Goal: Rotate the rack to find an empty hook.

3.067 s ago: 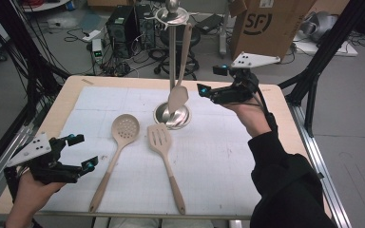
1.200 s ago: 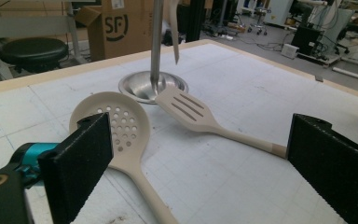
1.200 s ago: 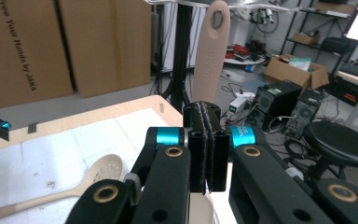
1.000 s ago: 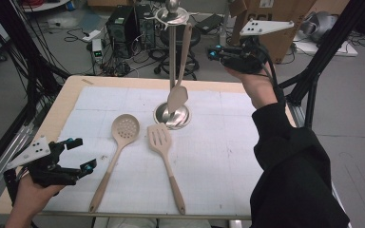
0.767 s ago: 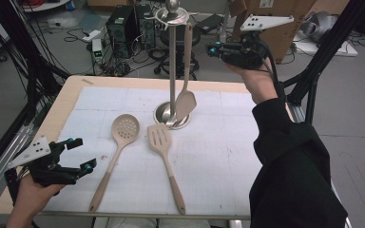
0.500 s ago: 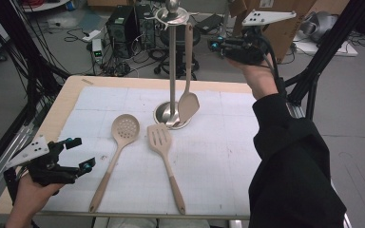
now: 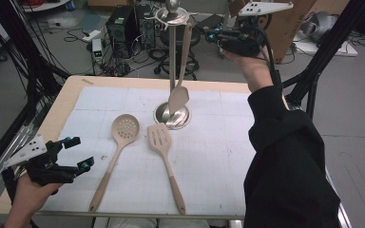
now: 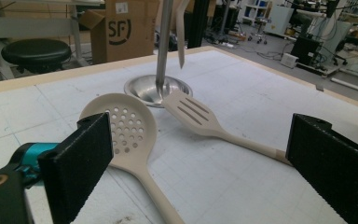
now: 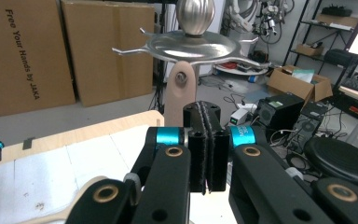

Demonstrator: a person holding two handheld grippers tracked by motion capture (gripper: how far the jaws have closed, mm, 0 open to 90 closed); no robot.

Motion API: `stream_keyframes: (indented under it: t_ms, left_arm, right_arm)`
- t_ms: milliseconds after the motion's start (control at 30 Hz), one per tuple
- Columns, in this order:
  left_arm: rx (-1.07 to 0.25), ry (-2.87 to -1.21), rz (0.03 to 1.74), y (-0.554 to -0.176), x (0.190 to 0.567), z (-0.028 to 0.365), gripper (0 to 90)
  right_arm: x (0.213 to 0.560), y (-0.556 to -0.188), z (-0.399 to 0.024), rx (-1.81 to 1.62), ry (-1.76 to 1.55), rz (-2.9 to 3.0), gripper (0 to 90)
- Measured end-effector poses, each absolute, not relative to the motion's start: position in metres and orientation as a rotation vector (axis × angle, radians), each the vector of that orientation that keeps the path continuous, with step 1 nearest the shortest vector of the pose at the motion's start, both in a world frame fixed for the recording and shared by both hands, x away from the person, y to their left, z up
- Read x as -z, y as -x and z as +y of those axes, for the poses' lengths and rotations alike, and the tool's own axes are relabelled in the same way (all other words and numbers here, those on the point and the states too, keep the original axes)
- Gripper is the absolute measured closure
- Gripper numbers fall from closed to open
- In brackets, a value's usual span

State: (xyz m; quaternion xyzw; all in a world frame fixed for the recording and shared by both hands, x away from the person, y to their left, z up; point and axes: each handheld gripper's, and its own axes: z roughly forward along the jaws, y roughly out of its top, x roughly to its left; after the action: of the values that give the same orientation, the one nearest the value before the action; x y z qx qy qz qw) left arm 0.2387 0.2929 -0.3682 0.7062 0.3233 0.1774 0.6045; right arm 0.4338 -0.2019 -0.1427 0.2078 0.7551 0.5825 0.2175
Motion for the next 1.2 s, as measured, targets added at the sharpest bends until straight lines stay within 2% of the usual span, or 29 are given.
stream_keyframes:
  t_ms: [1200]
  left_arm:
    - [-0.43,-1.623,0.758,-0.234,0.365,0.298,7.8]
  right_arm:
    - [0.136,-0.49,-0.204,-1.613,-0.615,2.079,90.0]
